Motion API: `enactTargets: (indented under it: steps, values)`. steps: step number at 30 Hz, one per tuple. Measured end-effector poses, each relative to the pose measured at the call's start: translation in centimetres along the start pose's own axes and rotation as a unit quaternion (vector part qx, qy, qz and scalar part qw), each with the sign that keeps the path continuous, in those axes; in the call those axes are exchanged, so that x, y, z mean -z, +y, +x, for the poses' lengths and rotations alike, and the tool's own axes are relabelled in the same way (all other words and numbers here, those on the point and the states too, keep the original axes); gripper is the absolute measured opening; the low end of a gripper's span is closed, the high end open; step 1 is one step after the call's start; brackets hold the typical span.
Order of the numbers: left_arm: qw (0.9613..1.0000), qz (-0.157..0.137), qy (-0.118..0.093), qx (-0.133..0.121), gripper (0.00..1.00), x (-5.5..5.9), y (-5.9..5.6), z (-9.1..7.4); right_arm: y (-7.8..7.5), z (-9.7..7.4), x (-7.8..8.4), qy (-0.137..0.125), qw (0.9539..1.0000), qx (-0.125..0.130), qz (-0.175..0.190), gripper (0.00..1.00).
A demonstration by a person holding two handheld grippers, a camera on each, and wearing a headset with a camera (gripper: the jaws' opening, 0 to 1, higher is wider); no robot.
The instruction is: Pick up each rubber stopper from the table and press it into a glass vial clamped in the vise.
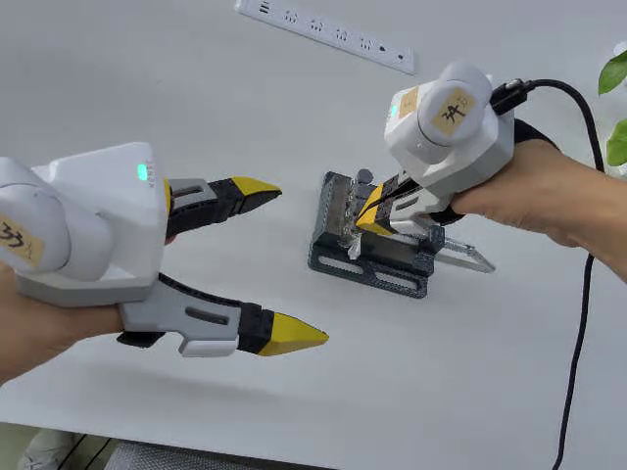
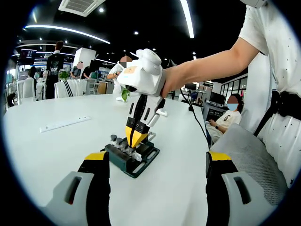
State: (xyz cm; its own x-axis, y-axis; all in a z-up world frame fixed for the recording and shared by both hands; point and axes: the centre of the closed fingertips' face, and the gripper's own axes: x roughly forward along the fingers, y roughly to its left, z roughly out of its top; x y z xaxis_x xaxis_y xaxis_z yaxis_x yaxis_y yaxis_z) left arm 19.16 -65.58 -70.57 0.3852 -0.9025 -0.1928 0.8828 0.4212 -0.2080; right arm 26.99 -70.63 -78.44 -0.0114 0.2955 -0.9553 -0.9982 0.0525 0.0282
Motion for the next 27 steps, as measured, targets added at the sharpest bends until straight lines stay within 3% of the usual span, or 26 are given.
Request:
enactTargets:
  steps: [21,27]
  values:
    - [1.0000,-0.002,-0.004,-0.001,0.82,-0.21,0.09,0.24,0.08,0.06,-0.10,0.017,0.9996,0.015,-0.020,0.00]
    - [1.0000,0.000,-0.003,0.000,0.82,-0.26,0.03,0.30,0.02,-0.05,-0.13,0.008,0.9997,0.020,-0.012,0.00]
